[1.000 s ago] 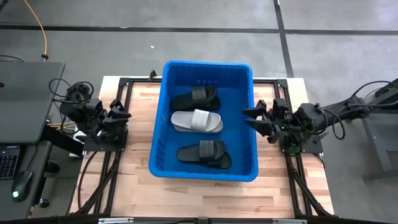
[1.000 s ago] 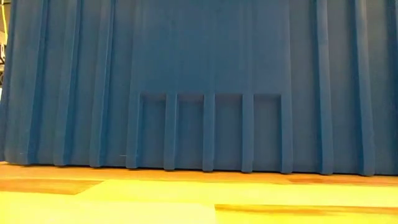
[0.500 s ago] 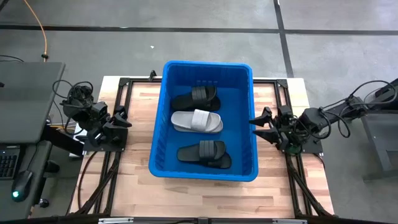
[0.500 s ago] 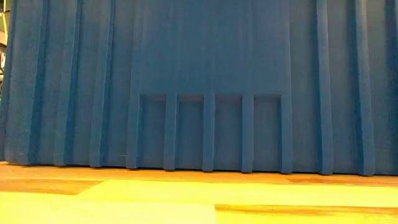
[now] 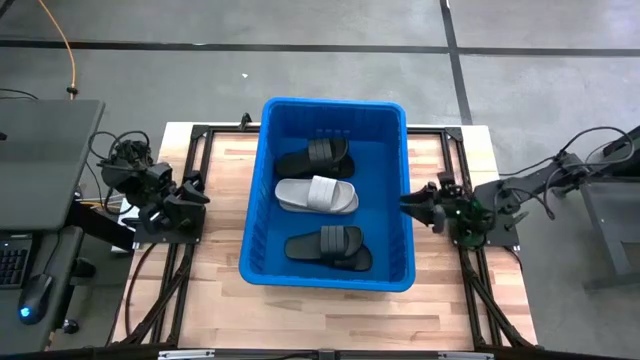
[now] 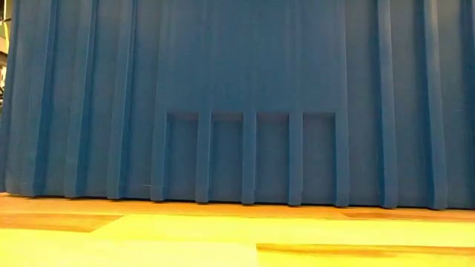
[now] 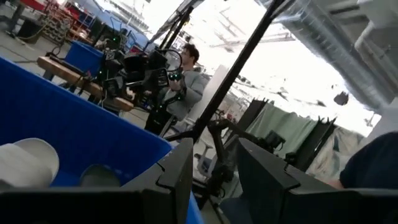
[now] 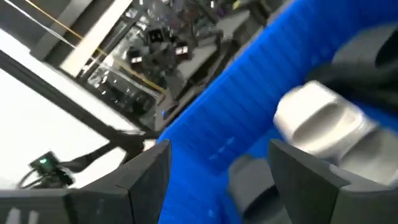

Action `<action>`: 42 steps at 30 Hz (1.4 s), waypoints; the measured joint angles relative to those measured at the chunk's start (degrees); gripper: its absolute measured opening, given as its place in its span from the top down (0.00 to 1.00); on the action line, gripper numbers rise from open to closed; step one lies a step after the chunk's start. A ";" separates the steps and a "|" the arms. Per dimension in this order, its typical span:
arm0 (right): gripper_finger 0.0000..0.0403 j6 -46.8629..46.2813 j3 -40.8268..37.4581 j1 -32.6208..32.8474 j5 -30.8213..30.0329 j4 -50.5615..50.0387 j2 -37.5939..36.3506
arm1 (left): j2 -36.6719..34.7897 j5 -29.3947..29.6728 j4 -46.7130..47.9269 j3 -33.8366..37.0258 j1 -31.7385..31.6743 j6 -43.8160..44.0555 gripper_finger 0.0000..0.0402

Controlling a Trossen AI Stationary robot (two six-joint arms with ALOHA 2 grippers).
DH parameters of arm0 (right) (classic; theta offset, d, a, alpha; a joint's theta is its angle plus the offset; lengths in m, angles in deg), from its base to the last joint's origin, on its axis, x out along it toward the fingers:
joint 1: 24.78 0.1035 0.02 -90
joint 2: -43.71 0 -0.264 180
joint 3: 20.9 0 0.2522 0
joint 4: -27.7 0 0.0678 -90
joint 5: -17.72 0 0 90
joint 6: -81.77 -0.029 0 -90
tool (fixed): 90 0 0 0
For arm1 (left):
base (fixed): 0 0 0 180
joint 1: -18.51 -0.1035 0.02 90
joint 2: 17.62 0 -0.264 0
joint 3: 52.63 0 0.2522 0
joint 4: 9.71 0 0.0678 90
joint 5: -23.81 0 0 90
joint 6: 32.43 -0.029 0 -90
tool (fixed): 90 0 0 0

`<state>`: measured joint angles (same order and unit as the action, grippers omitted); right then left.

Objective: Pick and place slides into bin
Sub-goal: Return to Home Position

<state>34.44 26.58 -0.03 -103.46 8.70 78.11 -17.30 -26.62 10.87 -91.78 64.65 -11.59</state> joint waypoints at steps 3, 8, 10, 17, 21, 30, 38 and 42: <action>0.37 0.37 0.02 0.06 -0.08 0.05 1.34 | 0.04 0.27 0.29 0.06 0.02 -0.67 0.72; 0.37 17.83 -0.01 0.03 5.20 6.64 1.19 | 0.04 1.46 -0.23 0.06 0.02 -0.67 0.72; 0.37 24.75 -0.65 0.03 8.22 12.36 0.19 | 0.04 1.72 -0.38 0.06 0.00 -0.67 0.72; 0.37 34.28 -16.94 0.07 19.32 39.44 -12.82 | 0.04 2.03 -0.89 0.06 0.00 -0.43 0.72; 0.37 36.23 -23.98 0.05 22.86 46.81 -16.50 | 0.07 2.03 -0.82 0.06 0.00 -0.07 0.72; 0.37 38.65 -33.14 0.05 23.51 50.60 -24.95 | 0.07 2.03 -0.51 0.06 0.00 0.19 0.72; 0.37 46.35 -33.16 0.03 32.68 45.02 -28.08 | 0.09 2.58 2.11 0.08 0.01 1.51 0.72; 0.37 43.48 -33.16 0.05 36.41 44.54 -28.10 | 0.09 5.07 5.18 0.06 0.00 0.41 0.72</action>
<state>77.92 -6.58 0.02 -67.05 53.24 50.01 -17.21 -21.55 16.05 -91.71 64.64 -11.19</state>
